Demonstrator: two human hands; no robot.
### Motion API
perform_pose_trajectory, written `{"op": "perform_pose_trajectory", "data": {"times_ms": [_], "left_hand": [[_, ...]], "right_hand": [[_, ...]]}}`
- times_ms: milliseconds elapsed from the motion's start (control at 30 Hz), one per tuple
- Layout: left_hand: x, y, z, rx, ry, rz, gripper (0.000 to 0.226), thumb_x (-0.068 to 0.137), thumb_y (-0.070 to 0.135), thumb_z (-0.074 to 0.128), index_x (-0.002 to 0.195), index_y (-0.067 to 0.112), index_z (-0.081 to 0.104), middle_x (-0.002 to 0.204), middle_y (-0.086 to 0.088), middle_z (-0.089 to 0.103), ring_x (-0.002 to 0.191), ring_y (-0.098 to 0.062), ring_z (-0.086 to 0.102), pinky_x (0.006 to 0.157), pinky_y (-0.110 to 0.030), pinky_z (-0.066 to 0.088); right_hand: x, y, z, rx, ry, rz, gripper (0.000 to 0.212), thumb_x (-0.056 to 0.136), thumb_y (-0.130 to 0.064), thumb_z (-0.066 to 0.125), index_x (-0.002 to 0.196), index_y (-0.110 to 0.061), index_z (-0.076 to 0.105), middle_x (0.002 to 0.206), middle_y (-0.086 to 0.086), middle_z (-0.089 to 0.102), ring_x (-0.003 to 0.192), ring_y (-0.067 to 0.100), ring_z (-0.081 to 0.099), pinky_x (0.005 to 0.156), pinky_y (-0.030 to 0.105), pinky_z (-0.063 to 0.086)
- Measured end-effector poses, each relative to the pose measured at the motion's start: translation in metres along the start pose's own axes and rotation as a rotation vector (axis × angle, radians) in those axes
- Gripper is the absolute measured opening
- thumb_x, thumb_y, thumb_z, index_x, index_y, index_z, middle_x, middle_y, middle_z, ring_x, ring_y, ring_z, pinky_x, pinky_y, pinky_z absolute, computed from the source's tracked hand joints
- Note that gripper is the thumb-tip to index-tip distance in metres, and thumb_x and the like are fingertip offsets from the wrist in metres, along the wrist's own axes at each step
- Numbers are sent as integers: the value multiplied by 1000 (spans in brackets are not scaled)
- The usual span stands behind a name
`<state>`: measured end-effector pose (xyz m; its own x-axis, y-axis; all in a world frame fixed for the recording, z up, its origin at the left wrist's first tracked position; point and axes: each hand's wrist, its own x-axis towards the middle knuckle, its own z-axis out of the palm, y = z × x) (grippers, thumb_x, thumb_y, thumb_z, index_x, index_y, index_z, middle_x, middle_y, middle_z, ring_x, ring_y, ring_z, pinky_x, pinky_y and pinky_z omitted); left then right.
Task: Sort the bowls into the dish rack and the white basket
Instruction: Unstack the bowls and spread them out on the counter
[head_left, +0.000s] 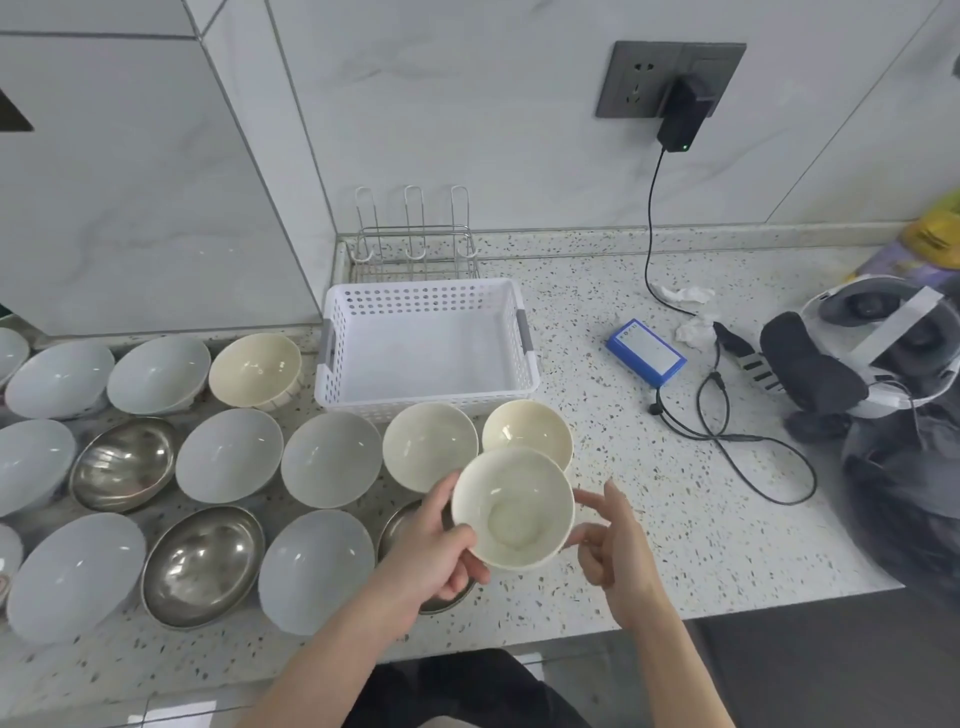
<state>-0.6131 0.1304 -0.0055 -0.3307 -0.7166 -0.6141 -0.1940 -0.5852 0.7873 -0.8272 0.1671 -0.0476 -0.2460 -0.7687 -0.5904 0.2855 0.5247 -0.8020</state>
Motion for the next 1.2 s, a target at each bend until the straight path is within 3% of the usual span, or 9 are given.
{"op": "perform_pose_trajectory", "data": {"times_ms": [100, 167, 300, 400, 567, 767, 900, 1000, 1200], "left_hand": [[1, -7, 17, 76, 13, -1, 68, 89, 2, 41, 125, 60, 36, 60, -3, 70, 44, -7, 56, 40, -18, 37], [1, -13, 26, 104, 22, 6, 69, 89, 2, 41, 126, 59, 35, 69, -4, 71, 51, -8, 61, 43, -18, 40], [4, -17, 33, 151, 4, 32, 65, 91, 2, 42, 122, 58, 33, 103, -4, 64, 59, -9, 68, 46, -20, 44], [8, -20, 34, 185, -7, 38, 63, 91, 4, 43, 126, 54, 34, 105, -3, 65, 62, -11, 70, 46, -20, 44], [16, -30, 37, 217, -14, 37, 71, 91, 6, 47, 140, 53, 24, 111, -2, 65, 64, -10, 72, 43, -19, 44], [23, -41, 33, 396, -22, 87, 71, 96, 16, 48, 147, 53, 14, 84, -2, 72, 53, 2, 65, 45, -11, 39], [29, -43, 30, 489, -27, 88, 73, 96, 19, 49, 150, 50, 11, 62, 13, 71, 53, 7, 62, 46, -5, 36], [30, -47, 30, 526, -23, 97, 73, 95, 21, 49, 152, 46, 10, 61, 15, 71, 62, 9, 64, 53, -3, 40], [33, -49, 30, 563, -27, 82, 74, 95, 23, 49, 151, 45, 7, 66, 13, 71, 69, 8, 66, 58, -6, 42]], "right_hand": [[-14, 5, -6, -83, -170, -36, 62, 90, -68, 34, 117, -23, 66, 63, 18, 63, 39, 12, 23, 42, 24, 20], [-19, 9, -9, -189, -206, -76, 62, 86, -65, 39, 113, -16, 65, 65, 21, 65, 40, 14, 23, 43, 24, 19], [-21, 17, -10, -275, -138, -70, 38, 76, -38, 59, 104, -14, 66, 59, 16, 65, 42, 13, 27, 40, 19, 25], [-21, 24, -11, -284, -101, -32, 35, 71, -26, 52, 100, -11, 66, 58, 16, 64, 42, 13, 28, 39, 19, 25], [-14, 30, -15, -318, -73, -22, 34, 69, -23, 49, 95, -8, 65, 56, 11, 64, 38, 6, 41, 39, 16, 29], [-11, 40, -12, -300, -56, 3, 34, 69, -22, 50, 95, -8, 66, 56, 10, 64, 37, 3, 43, 38, 15, 30], [-9, 45, -9, -301, -31, 27, 35, 68, -21, 49, 97, -11, 66, 56, 10, 65, 37, 3, 44, 38, 16, 31], [-8, 46, -9, -313, -26, 34, 32, 68, -22, 49, 94, -12, 65, 55, 10, 64, 37, 5, 42, 39, 16, 31], [-7, 45, -8, -308, -44, 5, 18, 73, -18, 50, 85, -16, 62, 46, -8, 54, 38, 2, 45, 39, 14, 32]]}}
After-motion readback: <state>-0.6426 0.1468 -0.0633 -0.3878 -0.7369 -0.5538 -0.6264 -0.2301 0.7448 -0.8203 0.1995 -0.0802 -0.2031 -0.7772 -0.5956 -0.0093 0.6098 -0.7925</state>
